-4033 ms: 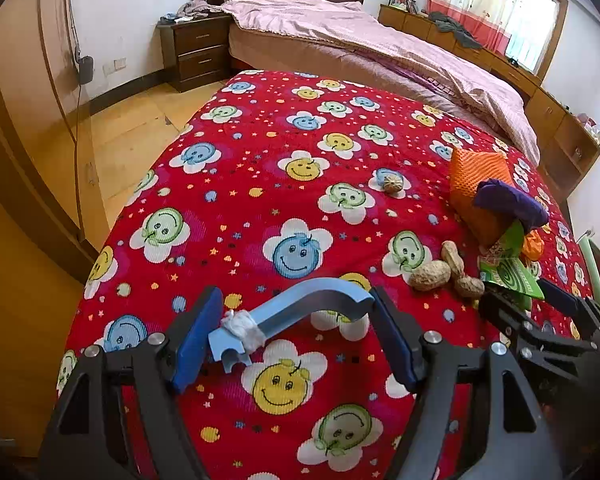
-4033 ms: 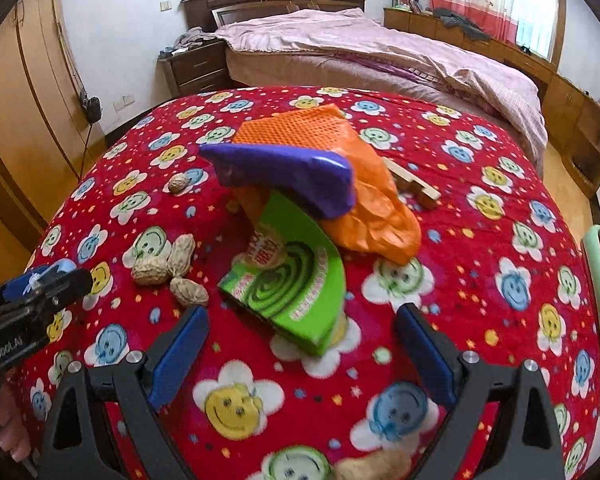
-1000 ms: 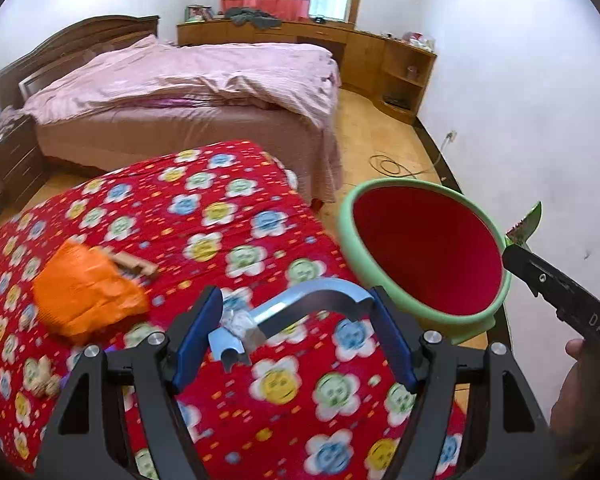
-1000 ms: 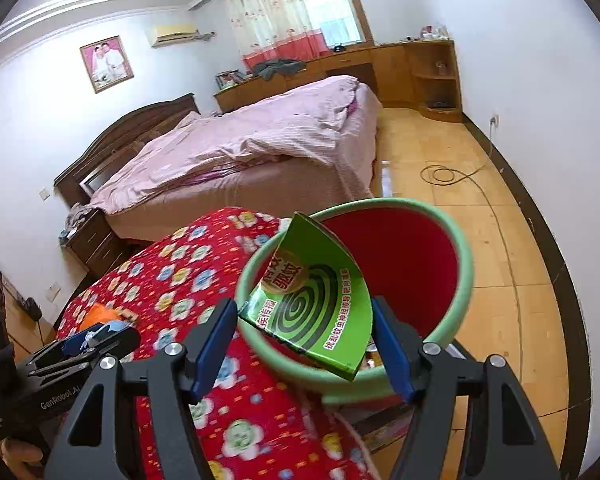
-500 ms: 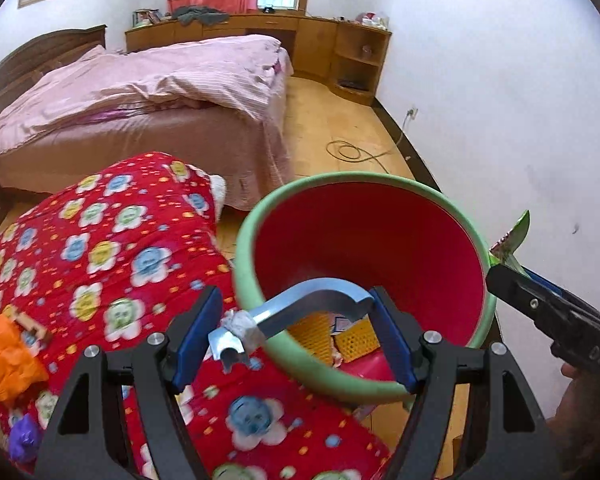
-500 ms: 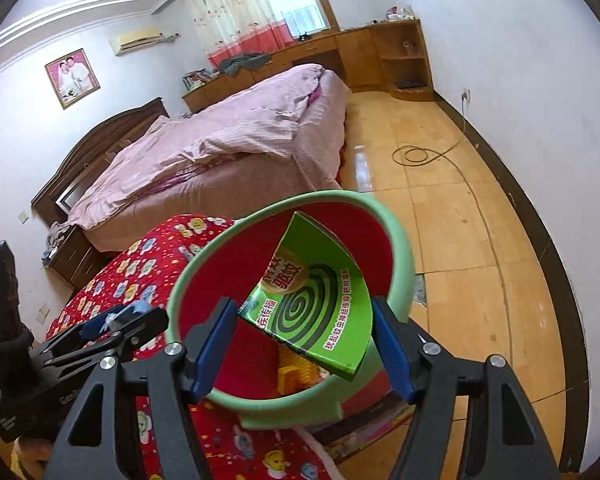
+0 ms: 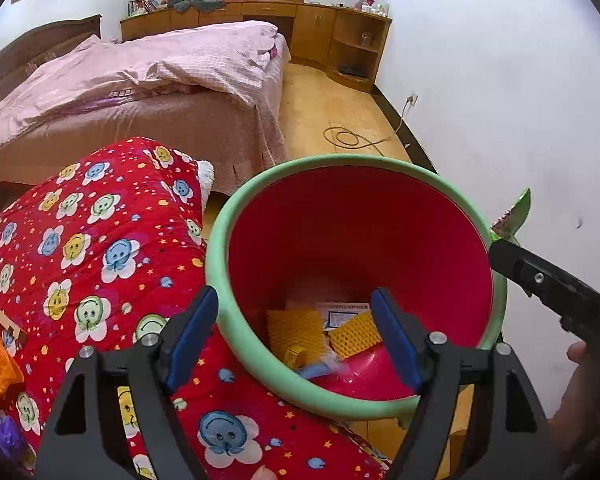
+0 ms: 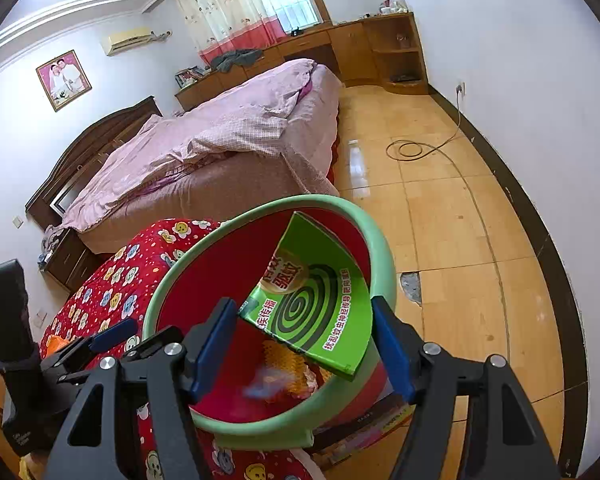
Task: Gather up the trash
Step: 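Open the left tool to drop the clip while the right tool releases the green box, then move both tools back over the bedspread, then grasp the purple plastic bag with the left tool, then lift the purple bag with the left tool while the right tool approaches the orange mesh bag, then grasp and lift the orange mesh bag with the right tool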
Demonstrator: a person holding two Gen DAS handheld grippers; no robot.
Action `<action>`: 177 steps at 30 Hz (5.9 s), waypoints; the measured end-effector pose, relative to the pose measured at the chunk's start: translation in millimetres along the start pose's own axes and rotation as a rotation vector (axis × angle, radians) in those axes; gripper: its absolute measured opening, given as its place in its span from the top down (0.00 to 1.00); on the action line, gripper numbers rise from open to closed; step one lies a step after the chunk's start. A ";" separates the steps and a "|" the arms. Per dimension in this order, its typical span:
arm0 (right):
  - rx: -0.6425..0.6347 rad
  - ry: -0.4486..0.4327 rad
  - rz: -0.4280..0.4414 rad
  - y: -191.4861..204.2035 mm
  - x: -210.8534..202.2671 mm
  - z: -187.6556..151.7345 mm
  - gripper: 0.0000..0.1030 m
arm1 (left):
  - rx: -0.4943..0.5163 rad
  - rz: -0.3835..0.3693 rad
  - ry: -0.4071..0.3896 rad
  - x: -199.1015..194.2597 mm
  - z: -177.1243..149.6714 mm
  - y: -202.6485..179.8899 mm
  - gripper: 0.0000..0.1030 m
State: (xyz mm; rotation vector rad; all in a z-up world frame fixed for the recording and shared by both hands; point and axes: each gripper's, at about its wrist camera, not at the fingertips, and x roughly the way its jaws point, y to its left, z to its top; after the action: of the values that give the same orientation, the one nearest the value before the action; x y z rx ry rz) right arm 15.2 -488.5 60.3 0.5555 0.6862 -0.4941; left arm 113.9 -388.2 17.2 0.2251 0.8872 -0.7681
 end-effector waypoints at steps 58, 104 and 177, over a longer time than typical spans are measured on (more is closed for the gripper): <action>-0.105 0.053 0.145 115.6 -27.1 -76.1 0.17 | -0.476 0.305 -0.093 -153.0 -130.4 181.6 0.24; -0.148 0.161 0.173 143.2 4.0 -106.6 0.17 | -0.481 0.375 -0.036 -105.4 -138.1 210.1 0.28; -0.542 0.259 0.296 395.1 99.1 -157.7 0.79 | -0.659 0.476 -0.040 -164.6 -180.8 366.3 0.30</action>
State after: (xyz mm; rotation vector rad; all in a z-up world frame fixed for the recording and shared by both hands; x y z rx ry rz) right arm 243.7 -119.4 12.0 0.2001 0.9261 0.0519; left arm 190.2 44.3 -16.6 -0.1620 0.9549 -0.0191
